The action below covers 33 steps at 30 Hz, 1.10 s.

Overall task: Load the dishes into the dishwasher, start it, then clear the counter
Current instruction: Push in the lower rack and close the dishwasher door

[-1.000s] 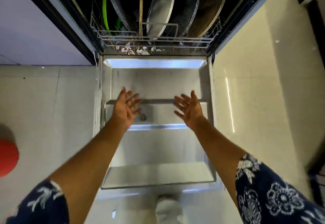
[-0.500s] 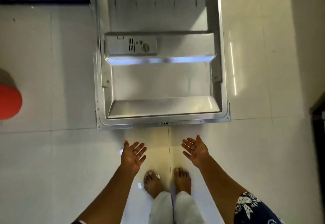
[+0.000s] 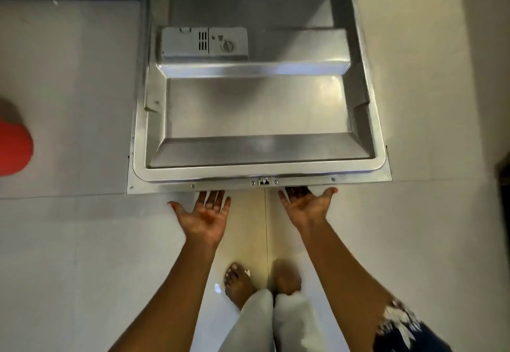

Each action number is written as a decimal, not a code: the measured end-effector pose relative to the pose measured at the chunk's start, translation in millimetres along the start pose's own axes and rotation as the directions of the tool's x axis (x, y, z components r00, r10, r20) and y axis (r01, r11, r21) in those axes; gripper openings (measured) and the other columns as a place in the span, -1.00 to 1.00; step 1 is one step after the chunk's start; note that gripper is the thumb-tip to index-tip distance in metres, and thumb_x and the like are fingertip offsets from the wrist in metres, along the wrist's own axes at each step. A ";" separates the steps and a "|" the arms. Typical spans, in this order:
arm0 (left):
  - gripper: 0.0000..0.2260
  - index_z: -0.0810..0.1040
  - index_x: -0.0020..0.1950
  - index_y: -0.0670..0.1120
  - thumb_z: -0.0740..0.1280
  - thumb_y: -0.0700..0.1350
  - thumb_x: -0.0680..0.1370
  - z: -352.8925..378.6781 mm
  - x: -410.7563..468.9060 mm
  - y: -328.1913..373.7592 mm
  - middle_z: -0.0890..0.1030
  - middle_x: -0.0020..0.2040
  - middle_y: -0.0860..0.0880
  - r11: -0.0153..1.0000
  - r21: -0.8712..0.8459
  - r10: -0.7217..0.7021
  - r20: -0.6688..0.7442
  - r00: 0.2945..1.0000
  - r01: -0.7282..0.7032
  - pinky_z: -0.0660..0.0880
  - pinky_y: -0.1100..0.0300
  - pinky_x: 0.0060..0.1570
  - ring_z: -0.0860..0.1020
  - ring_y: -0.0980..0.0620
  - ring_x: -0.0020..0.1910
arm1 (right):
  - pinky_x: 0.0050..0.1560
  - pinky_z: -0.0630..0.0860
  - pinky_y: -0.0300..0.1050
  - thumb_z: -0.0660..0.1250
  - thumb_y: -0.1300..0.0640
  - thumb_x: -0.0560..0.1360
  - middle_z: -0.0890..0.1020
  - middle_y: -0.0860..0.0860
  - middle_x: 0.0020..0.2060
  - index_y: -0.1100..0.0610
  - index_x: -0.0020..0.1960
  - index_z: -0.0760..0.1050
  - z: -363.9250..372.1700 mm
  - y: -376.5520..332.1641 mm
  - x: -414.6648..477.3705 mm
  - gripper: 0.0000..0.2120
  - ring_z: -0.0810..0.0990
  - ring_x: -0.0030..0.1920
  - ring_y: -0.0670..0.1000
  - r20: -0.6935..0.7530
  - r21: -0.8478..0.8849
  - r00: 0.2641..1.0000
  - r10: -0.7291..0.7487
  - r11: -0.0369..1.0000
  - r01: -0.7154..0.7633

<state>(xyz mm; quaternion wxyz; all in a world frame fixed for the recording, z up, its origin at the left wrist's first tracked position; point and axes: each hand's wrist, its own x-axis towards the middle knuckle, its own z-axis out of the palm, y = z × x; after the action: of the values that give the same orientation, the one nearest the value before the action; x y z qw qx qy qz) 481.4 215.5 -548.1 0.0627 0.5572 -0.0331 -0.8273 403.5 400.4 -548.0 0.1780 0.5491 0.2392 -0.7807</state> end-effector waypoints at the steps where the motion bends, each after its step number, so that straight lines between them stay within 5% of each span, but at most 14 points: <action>1: -0.23 0.33 0.44 -0.12 0.06 0.43 0.46 9.0 -24.8 2.4 0.48 0.33 -0.23 1.000 0.004 0.012 0.026 1.000 -0.012 0.30 -0.19 0.27 0.45 -0.22 0.29 | 0.30 0.29 0.22 -0.03 -0.42 0.47 0.37 0.19 0.39 0.13 0.49 0.17 5.0 -4.7 -25.1 -0.20 0.35 0.37 0.22 0.012 0.003 1.000 -0.008 1.000 0.008; 8: -0.25 0.33 0.44 -0.13 0.02 0.41 0.49 155.1 -214.4 61.1 0.47 0.34 -0.19 0.974 0.187 0.067 0.289 0.955 -0.125 0.28 -0.13 0.37 0.42 -0.15 0.34 | 0.39 0.22 0.18 -0.01 -0.29 0.55 0.33 0.18 0.41 0.18 0.47 0.19 133.8 -70.1 -236.0 -0.31 0.31 0.41 0.19 0.206 -0.069 0.975 -0.081 0.993 0.097; 16: -0.24 0.35 0.40 -0.12 -0.03 0.43 0.48 354.6 -315.7 127.1 0.40 0.41 -0.14 0.886 0.352 0.067 0.543 0.837 -0.300 0.21 -0.06 0.41 0.44 -0.06 0.32 | 0.42 0.15 0.20 -0.06 -0.23 0.59 0.26 0.08 0.47 0.09 0.50 0.14 304.4 -137.1 -348.3 -0.41 0.24 0.46 0.07 0.537 -0.139 0.823 -0.187 0.942 0.304; 21: -0.36 0.13 0.54 -0.07 0.04 0.27 0.57 440.7 -336.7 149.7 0.21 0.52 -0.07 0.628 0.602 0.064 0.591 0.804 -0.493 0.08 -0.06 0.46 0.25 -0.01 0.46 | 0.28 0.33 0.10 -0.01 -0.01 0.65 0.26 0.05 0.47 0.07 0.48 0.17 378.2 -162.3 -359.0 -0.57 0.29 0.43 0.04 0.634 -0.315 0.758 -0.153 0.844 0.434; 25: -0.45 0.39 0.30 0.03 0.28 0.33 0.45 499.0 -331.7 158.9 0.47 0.25 -0.02 0.308 0.683 0.200 0.634 0.747 -0.662 0.31 0.09 0.22 0.42 -0.03 0.29 | 0.30 0.35 0.10 0.06 0.04 0.62 0.20 -0.05 0.48 -0.03 0.54 -0.04 432.6 -186.5 -361.4 -0.47 0.32 0.42 0.05 0.711 -0.450 0.695 -0.108 0.690 0.567; 26: -0.48 0.37 0.31 0.02 0.33 0.26 0.46 510.8 -332.6 159.4 0.48 0.28 -0.03 0.218 0.687 0.216 0.659 0.721 -0.693 0.31 0.12 0.17 0.42 -0.03 0.29 | 0.34 0.32 0.10 0.10 0.01 0.60 0.21 -0.04 0.48 -0.03 0.54 -0.05 444.2 -192.9 -362.0 -0.43 0.32 0.41 0.06 0.713 -0.525 0.694 -0.100 0.580 0.623; 27: -0.47 0.30 0.40 -0.02 0.33 0.14 0.51 523.3 -326.9 160.9 0.43 0.36 -0.05 0.132 0.682 0.211 0.689 0.693 -0.719 0.30 0.16 0.16 0.39 -0.04 0.33 | 0.35 0.32 0.08 0.15 -0.02 0.58 0.25 -0.01 0.46 -0.02 0.54 -0.03 457.3 -199.9 -360.7 -0.40 0.35 0.39 0.08 0.721 -0.607 0.682 -0.124 0.361 0.708; 28: -0.39 0.18 0.50 -0.07 0.32 0.07 0.54 532.9 -321.0 162.2 0.35 0.44 -0.07 -0.001 0.679 0.204 0.719 0.664 -0.735 0.30 0.17 0.18 0.34 -0.05 0.39 | 0.31 0.37 0.05 0.20 0.00 0.57 0.34 0.05 0.41 0.01 0.53 0.02 468.1 -206.5 -358.6 -0.40 0.42 0.33 0.11 0.751 -0.639 0.628 -0.203 0.015 0.769; 30: -0.29 0.00 0.56 -0.03 0.32 0.07 0.54 545.2 -308.8 166.0 0.21 0.52 -0.06 -0.346 0.614 0.238 0.789 0.567 -0.709 0.30 0.10 0.30 0.24 -0.06 0.47 | 0.13 0.51 0.02 0.31 0.09 0.52 0.50 0.16 0.27 0.07 0.49 0.13 485.1 -219.3 -348.0 -0.39 0.54 0.18 0.15 0.906 -0.423 0.259 -0.335 -0.673 0.607; 31: -0.29 -0.02 0.56 0.01 0.32 0.04 0.54 547.7 -301.6 169.2 0.16 0.53 -0.04 -0.488 0.553 0.263 0.831 0.490 -0.675 0.28 0.04 0.35 0.20 -0.07 0.49 | 0.15 0.50 0.05 0.37 0.12 0.46 0.47 0.17 0.30 0.09 0.48 0.16 492.3 -224.6 -342.1 -0.34 0.51 0.23 0.16 0.961 -0.275 0.106 -0.255 -0.841 0.466; 33: -0.24 -0.07 0.56 0.04 0.36 -0.01 0.52 556.5 -289.9 179.4 0.05 0.56 -0.03 -0.715 0.404 0.280 0.913 0.296 -0.571 0.25 -0.07 0.41 0.10 -0.07 0.52 | 0.35 0.27 0.17 0.44 0.02 0.37 0.27 0.17 0.45 0.10 0.49 0.14 515.9 -234.6 -333.6 -0.20 0.23 0.45 0.16 0.996 -0.073 -0.019 -0.084 -0.946 0.315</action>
<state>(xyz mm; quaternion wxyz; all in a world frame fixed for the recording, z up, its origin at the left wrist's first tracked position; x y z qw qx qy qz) 85.6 70.2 -49.9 0.1031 0.1444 -0.9383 -0.2970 -10.5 304.9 -46.1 -0.1316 -0.2803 0.9435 -0.1181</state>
